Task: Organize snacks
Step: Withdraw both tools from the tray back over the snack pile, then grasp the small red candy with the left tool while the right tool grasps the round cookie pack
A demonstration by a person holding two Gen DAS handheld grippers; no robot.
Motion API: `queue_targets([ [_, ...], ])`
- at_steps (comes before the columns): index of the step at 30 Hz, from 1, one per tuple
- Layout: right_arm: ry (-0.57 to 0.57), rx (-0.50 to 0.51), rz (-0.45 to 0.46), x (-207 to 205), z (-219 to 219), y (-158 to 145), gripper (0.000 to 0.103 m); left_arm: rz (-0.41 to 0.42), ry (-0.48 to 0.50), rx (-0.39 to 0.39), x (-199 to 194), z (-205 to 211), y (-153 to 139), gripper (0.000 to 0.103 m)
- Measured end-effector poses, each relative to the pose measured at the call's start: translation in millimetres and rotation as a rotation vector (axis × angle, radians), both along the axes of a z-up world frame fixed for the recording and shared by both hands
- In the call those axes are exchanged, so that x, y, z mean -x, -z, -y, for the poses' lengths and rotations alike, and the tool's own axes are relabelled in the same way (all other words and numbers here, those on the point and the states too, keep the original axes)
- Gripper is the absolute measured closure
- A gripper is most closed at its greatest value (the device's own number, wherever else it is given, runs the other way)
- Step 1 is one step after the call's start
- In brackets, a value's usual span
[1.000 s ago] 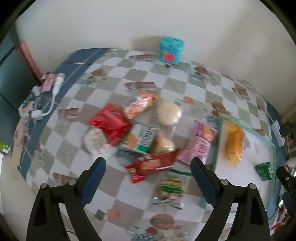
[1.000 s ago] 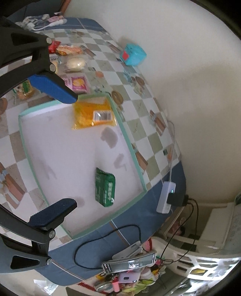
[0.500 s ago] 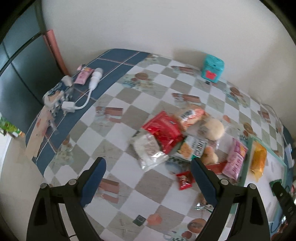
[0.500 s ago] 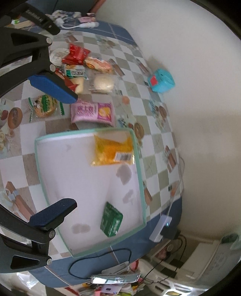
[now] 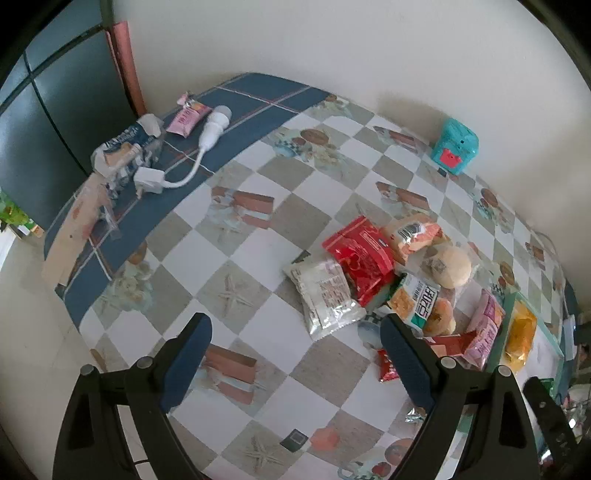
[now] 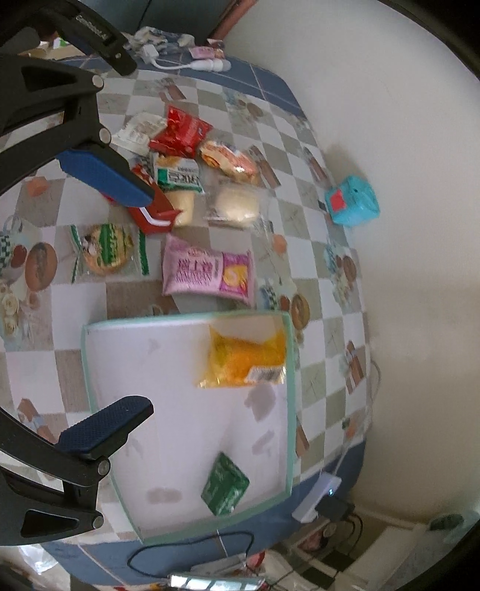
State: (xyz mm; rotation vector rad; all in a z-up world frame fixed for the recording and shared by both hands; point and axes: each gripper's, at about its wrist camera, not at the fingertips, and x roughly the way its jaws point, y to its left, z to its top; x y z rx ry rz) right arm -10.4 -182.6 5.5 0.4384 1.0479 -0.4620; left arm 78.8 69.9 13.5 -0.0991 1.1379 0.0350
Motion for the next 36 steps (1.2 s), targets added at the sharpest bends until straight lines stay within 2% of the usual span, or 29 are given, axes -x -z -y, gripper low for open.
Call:
queue_targets([
  [4,-0.033,-0.048,-0.032,-10.1,-4.3,17.3,0.000,-0.028,0.024,0.016,-2.9,7.3,8.6,0.010],
  [9,-0.056,-0.085,-0.130,-20.6,-10.4,49.2,0.000,-0.094,0.068,0.039,-6.3,21.9,28.1,0.010],
  [21,-0.087,-0.141,-0.263,-34.0,-23.6,99.0,0.000,-0.275,0.130,0.075,-15.4,43.9,81.0,0.010],
  [30,-0.132,-0.059,-0.300,-41.1,-40.1,109.1,0.000,-0.332,0.155,0.084,-13.7,54.6,100.7,0.010],
  [36,-0.152,-0.043,-0.284,-47.2,-55.6,110.1,0.000,-0.326,0.193,0.058,-8.7,66.9,103.2,0.010],
])
